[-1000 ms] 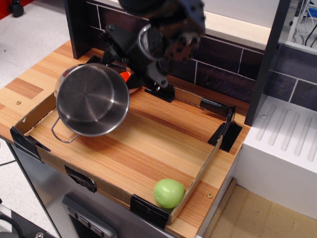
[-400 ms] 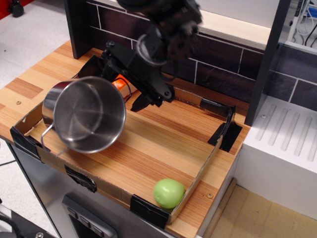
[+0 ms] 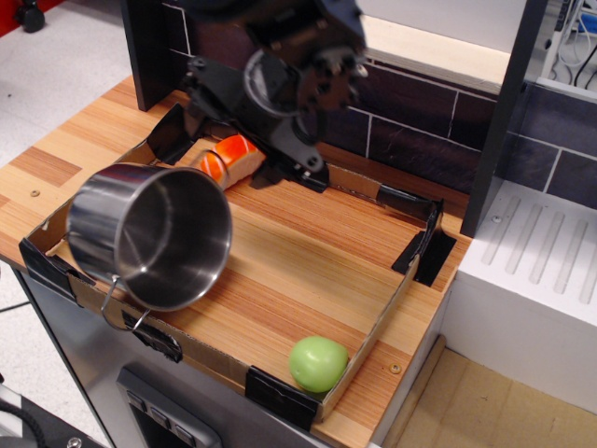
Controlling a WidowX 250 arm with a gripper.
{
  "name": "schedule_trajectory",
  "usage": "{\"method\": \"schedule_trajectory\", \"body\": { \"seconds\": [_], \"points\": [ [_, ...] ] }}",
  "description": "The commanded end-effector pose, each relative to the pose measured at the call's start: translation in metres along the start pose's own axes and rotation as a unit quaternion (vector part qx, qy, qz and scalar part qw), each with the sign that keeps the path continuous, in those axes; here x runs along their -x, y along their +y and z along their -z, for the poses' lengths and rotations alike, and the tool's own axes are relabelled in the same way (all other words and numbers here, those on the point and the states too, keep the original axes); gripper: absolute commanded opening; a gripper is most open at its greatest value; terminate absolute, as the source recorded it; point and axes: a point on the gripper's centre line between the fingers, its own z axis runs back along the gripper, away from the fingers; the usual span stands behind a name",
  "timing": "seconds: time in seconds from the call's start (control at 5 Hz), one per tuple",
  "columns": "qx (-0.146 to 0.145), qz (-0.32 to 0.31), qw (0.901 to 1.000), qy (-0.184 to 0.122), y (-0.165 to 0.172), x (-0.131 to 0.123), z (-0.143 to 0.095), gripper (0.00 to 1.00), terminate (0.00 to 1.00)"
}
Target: Topple metal pot
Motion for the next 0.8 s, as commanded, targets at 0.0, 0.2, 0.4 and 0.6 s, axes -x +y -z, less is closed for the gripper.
{"method": "schedule_trajectory", "body": {
  "seconds": [0.0, 0.2, 0.4, 0.6],
  "points": [
    [0.174, -0.092, 0.9804, -0.017, 0.028, -0.024, -0.04, 1.0, 0.0],
    [0.26, -0.128, 0.957, -0.018, 0.045, -0.031, -0.064, 1.0, 0.0],
    [0.291, -0.137, 0.9468, -0.012, 0.056, -0.034, -0.08, 1.0, 0.0],
    [0.32, -0.144, 0.9362, -0.009, 0.066, -0.037, -0.093, 1.0, 0.0]
  ]
}}
